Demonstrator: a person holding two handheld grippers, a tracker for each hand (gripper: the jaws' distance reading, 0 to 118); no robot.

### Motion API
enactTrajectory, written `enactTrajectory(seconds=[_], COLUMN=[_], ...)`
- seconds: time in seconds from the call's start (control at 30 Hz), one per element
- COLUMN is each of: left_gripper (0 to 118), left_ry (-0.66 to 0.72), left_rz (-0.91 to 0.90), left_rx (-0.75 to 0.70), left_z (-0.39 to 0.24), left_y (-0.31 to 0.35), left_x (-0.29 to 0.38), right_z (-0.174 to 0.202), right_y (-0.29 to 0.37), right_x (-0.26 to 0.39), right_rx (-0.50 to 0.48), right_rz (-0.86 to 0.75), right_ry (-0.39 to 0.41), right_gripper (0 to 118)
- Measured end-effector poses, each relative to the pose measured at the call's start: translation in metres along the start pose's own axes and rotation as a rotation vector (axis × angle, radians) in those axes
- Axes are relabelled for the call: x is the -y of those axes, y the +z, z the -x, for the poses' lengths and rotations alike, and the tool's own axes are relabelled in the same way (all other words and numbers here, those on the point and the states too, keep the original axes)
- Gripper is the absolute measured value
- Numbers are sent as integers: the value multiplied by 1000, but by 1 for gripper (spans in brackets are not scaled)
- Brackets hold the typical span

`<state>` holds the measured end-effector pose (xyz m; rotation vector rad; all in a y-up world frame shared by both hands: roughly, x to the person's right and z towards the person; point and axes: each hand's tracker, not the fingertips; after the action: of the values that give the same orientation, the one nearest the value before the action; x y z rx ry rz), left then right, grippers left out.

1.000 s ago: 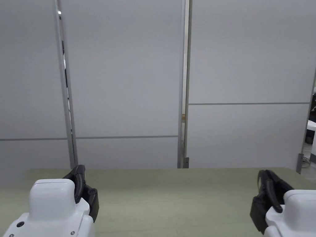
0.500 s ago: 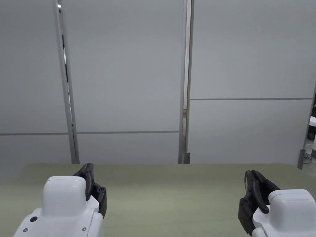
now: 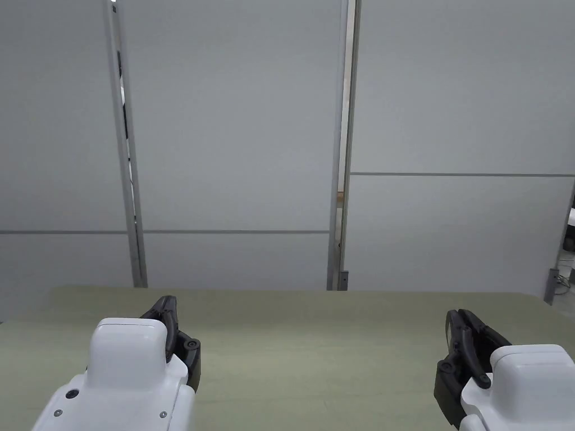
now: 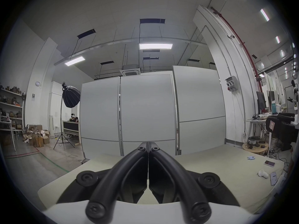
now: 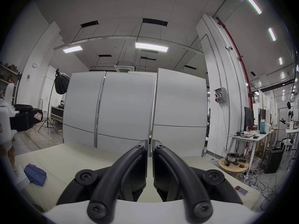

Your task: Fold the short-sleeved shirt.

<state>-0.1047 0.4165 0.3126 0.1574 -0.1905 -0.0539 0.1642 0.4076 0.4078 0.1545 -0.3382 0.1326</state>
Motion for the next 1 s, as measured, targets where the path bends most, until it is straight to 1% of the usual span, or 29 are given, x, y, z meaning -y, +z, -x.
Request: enactTrajectory(seconds=[0.8, 0.9, 0.93, 0.97, 1.0], left_gripper=[1, 2, 9, 26, 42], left_ry=[21, 27, 28, 30, 33], left_rz=[5, 5, 7, 9, 11], left_rx=[-9, -13, -11, -9, -9], left_z=[3, 4, 4, 4, 4], left_y=[-1, -1, -2, -2, -2], left_x=[3, 5, 5, 6, 6], right_z=[3, 1, 1, 1, 0], right_y=[-1, -2, -3, -3, -4], right_x=[0, 1, 1, 1, 0], right_rx=[-1, 3, 1, 2, 3], right_rz=[2, 2, 1, 3, 9], right_ry=[-5, -9, -13, -18, -24], right_gripper=[8, 8, 11, 26, 46])
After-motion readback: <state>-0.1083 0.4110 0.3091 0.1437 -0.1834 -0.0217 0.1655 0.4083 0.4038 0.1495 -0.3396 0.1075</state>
